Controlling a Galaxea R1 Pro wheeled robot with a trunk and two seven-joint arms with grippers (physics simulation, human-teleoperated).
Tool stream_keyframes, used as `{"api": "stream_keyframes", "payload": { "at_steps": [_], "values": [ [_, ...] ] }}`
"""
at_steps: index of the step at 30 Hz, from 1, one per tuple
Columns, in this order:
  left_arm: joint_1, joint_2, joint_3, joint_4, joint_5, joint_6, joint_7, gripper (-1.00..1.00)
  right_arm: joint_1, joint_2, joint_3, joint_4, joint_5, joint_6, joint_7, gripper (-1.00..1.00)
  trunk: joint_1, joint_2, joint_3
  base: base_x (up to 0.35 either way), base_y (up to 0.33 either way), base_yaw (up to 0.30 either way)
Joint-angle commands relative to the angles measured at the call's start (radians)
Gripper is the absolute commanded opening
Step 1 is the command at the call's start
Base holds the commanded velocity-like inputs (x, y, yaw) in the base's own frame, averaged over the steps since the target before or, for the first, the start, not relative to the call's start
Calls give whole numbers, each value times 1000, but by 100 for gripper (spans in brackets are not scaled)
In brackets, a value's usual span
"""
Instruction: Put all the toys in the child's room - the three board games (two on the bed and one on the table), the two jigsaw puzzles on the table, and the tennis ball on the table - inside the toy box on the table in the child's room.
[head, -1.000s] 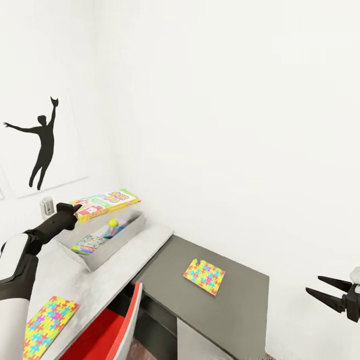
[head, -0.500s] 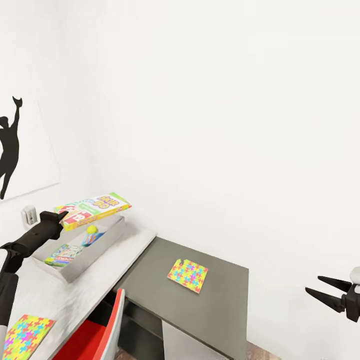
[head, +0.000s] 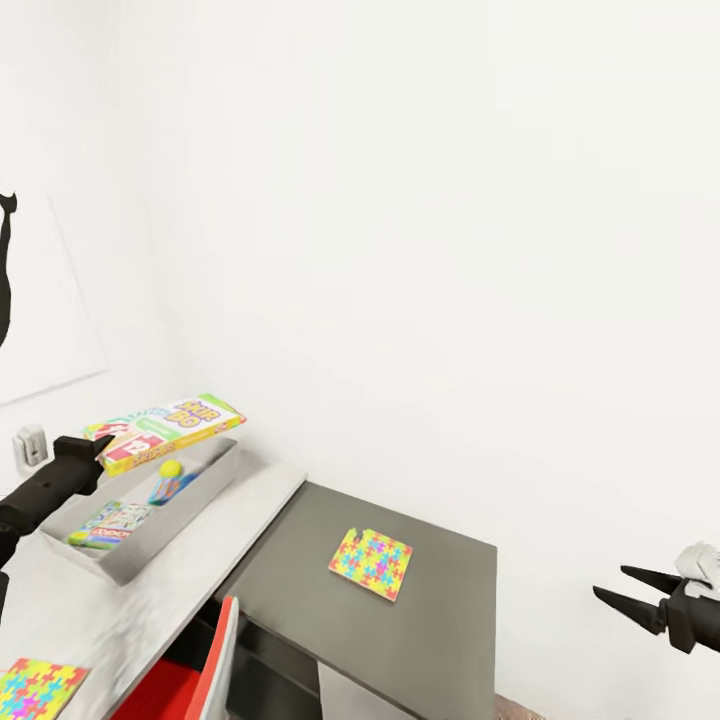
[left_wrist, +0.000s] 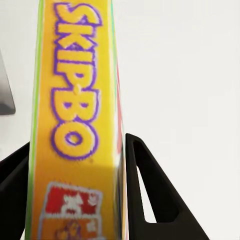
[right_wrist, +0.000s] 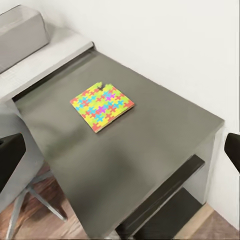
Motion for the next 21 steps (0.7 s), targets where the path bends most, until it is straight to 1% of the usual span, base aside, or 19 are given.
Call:
{"api": "stream_keyframes", "payload": {
  "at_steps": [1,2,3,4,6,8,11,13,15,16,17,21],
  "values": [
    [2,5,7,-1,16,3,9,-100,-1,0,0,1,24,13,1,100,0,-1,0,10,0,-245],
    [4,8,15,-1,16,3,8,-100,-1,0,0,2,34,15,-6,100,0,-1,0,8,0,-255],
    [13,14,36,-1,18,3,5,-100,-1,1,0,4,53,16,-26,100,0,-1,0,5,0,-249],
    [31,22,68,-2,19,4,2,-100,-2,2,4,5,70,16,-54,100,0,-1,0,3,0,-140],
    [44,31,87,-2,20,4,0,-100,-2,4,6,5,78,13,-69,100,0,-1,0,2,0,-92],
    [52,37,99,-2,21,4,-1,-100,-2,6,8,6,84,11,-79,100,0,-1,0,1,0,-43],
    [57,41,107,-4,21,4,-1,-100,-2,11,18,9,89,10,-86,100,0,-1,0,0,0,-66],
    [58,42,113,-4,21,4,-1,-100,-2,20,38,10,93,10,-88,100,0,-1,0,0,0,-56],
    [58,42,113,-4,21,4,-1,-100,-2,21,41,10,94,10,-95,100,0,-1,0,0,0,-13],
    [58,42,112,-4,21,5,-2,-100,-2,22,44,10,92,10,-117,100,0,-1,0,18,33,-4],
    [58,42,112,-4,21,5,-2,-100,-2,22,44,10,92,10,-120,100,0,-1,0,37,72,-3],
    [58,42,111,-4,21,5,-2,-100,-2,22,44,10,90,11,-127,100,0,-1,0,85,172,-19]
  ]
}}
